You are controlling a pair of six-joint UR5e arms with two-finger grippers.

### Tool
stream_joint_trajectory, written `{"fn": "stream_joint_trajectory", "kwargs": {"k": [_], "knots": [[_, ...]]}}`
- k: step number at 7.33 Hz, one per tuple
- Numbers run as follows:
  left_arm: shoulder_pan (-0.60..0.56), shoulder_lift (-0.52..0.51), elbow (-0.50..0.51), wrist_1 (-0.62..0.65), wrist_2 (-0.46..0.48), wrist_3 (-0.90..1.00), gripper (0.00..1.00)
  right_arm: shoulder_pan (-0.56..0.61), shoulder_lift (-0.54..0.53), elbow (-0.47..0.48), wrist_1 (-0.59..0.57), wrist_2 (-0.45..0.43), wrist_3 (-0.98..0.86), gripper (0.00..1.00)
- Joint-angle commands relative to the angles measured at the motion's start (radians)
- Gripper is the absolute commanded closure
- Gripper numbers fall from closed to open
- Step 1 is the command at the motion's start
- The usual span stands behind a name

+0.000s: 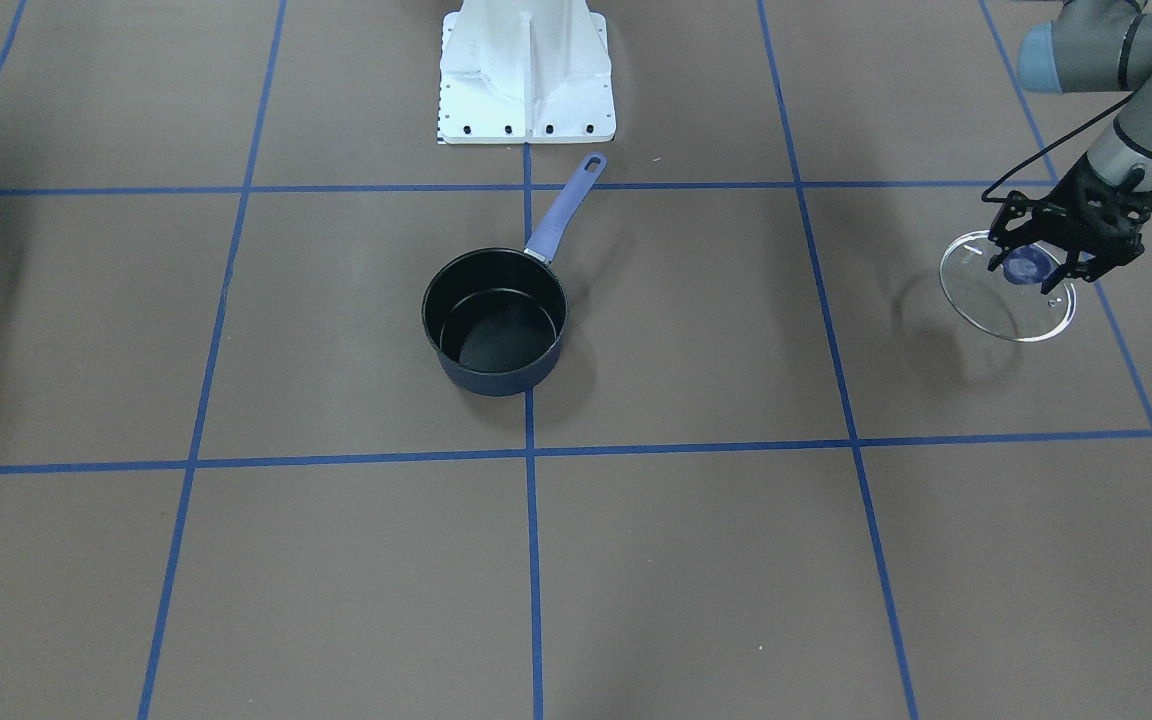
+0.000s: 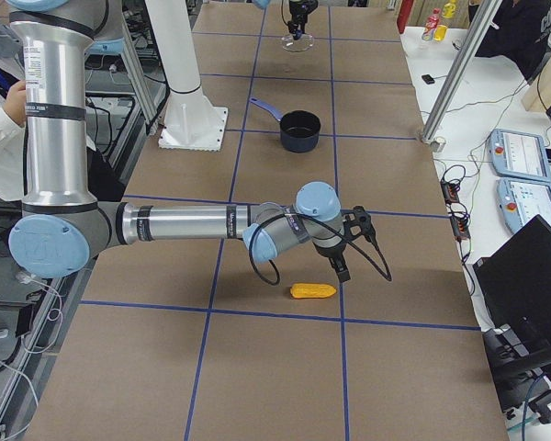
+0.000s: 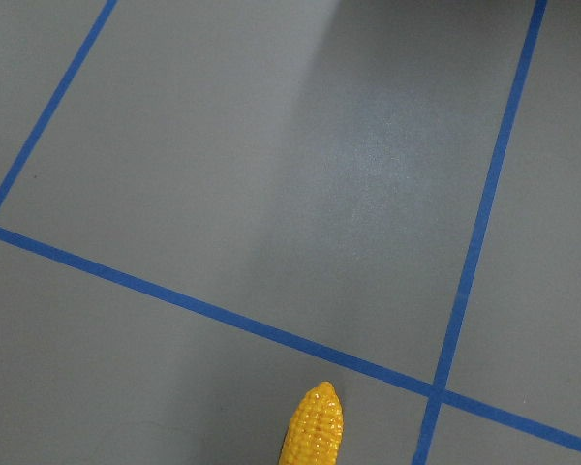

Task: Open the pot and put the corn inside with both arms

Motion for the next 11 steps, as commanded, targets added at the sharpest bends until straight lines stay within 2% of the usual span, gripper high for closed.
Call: {"fn": "stream_joint_trajectory", "kwargs": {"k": [1,3,5,7,8,9,11], "knots": [[0.003,0.000,0.042,-0.060,-0.016,-0.069,1.00,-0.001,0.000,0.000,0.001,0.000,0.000,0.00],[0.010,-0.009,0.062,-0.063,-0.013,-0.068,1.00,-0.001,0.000,0.000,0.001,0.000,0.000,0.00],[0.013,-0.015,0.076,-0.063,-0.009,-0.065,0.87,-0.001,0.000,0.002,0.001,0.000,0.000,0.00],[0.014,-0.044,0.100,-0.063,-0.009,-0.061,0.50,-0.003,0.002,0.002,-0.001,0.000,0.000,0.00],[0.014,-0.058,0.113,-0.063,-0.005,-0.059,0.36,-0.003,0.002,0.000,-0.001,0.000,0.001,0.00],[0.014,-0.061,0.113,-0.064,-0.005,-0.056,0.05,-0.003,0.002,0.000,-0.001,0.000,0.002,0.00],[0.011,-0.081,0.108,-0.055,-0.016,-0.058,0.01,-0.003,0.003,0.000,-0.001,-0.002,0.000,0.00]]}}
